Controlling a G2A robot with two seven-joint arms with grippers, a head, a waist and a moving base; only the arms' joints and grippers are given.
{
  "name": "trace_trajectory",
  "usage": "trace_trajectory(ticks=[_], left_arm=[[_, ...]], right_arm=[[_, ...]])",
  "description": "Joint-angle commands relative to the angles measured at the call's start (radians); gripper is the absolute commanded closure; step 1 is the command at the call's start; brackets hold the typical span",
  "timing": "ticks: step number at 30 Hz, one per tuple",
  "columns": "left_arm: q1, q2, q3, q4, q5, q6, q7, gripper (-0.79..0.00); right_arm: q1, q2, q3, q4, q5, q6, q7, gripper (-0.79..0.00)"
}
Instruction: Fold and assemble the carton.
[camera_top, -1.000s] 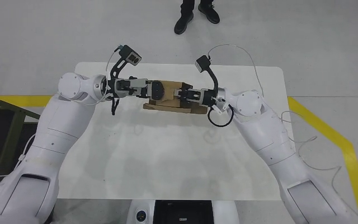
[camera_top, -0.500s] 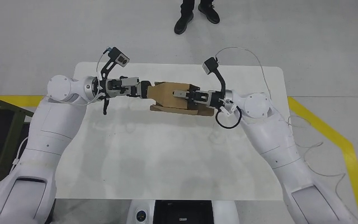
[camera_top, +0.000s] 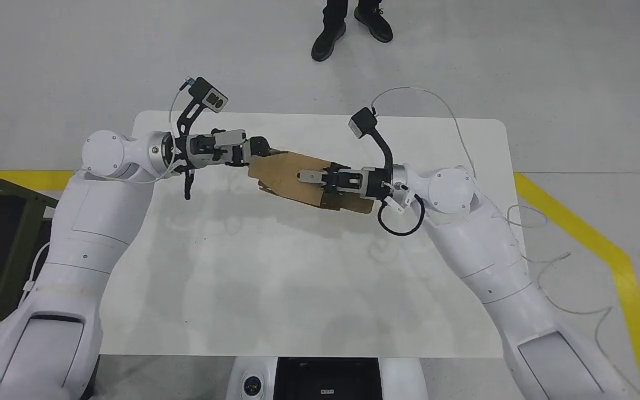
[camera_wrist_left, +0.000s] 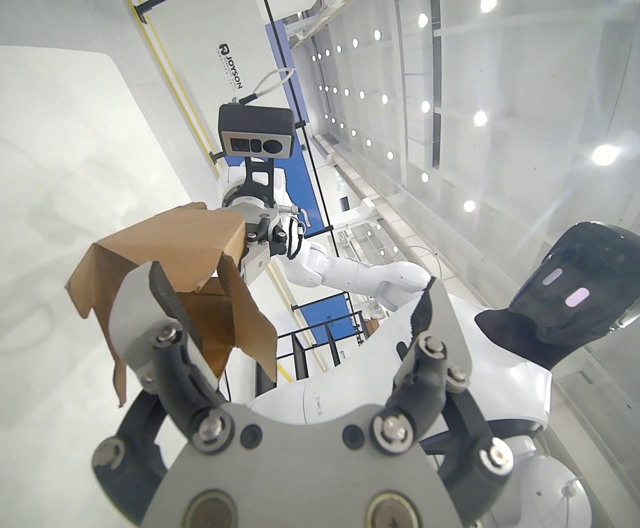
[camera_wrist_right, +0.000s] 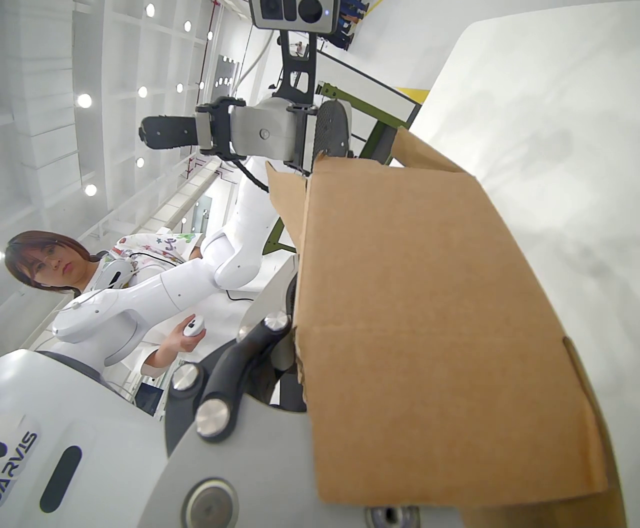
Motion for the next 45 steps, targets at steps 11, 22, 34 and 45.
trace_trajectory(ticks=[11, 22, 34, 45], left_arm=[[0.000, -0.005, -0.021, 0.008, -0.007, -0.007, 0.007, -0.785], [0.003, -0.017, -0.016, -0.018, -0.023, 0.000, 0.000, -0.785], [0.022, -0.026, -0.014, -0.060, -0.030, 0.032, -0.032, -0.785], [0.020, -0.019, -0.052, -0.015, 0.042, -0.001, 0.001, -0.785]], right_arm=[[0.002, -0.004, -0.013, 0.008, 0.013, -0.001, 0.028, 0.000], [-0.004, -0.011, -0.040, -0.020, 0.022, 0.009, 0.035, 0.000], [0.000, -0.019, -0.058, -0.019, 0.028, 0.008, 0.038, 0.000], [-0.019, -0.007, 0.004, -0.014, -0.001, 0.006, -0.035, 0.000]])
